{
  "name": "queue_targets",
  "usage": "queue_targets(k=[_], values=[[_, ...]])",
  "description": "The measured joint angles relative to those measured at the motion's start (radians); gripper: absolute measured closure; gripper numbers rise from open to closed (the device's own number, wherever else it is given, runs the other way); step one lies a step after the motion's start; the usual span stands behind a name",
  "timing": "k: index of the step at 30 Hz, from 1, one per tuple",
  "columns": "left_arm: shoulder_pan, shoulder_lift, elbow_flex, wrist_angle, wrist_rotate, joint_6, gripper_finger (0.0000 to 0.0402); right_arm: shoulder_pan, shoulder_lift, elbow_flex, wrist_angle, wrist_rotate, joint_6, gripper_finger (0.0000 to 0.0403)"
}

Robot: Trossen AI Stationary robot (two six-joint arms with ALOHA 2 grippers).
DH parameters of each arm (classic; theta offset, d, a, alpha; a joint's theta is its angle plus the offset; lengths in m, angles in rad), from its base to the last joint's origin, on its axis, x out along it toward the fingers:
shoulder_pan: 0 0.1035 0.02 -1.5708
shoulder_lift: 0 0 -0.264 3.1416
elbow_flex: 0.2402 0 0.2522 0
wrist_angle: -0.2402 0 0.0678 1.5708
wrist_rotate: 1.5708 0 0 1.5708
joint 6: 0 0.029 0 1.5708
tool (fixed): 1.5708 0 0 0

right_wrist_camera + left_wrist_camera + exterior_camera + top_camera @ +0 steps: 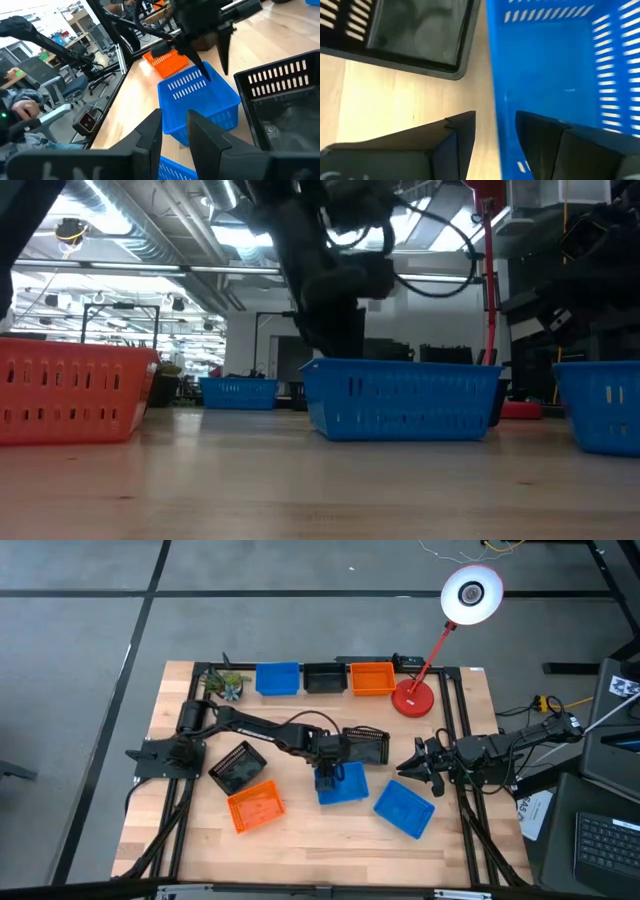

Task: Stack baskets by color
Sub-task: Stack the middle blue bin on top of the top blue bin

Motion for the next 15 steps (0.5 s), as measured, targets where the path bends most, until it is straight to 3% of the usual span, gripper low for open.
queue_targets(k=[8, 13, 15], values=[[-0.001, 0.063, -0.001, 0.005, -0.001, -0.001, 0.0282, 0.0, 0.0, 0.0, -0.003, 0.0, -0.001, 0.0315], [-0.011, 0.053, -0.001, -0.077, 0.008, -0.002, 0.0379, 0.0, 0.0, 0.0, -0.007, 0.0, -0.001, 0.0315], [-0.016, 0.024, -0.001, -0.111, 0.005, -0.001, 0.0392, 0.0, 0.0, 0.0, -0.008, 0.0, -0.002, 0.0315]])
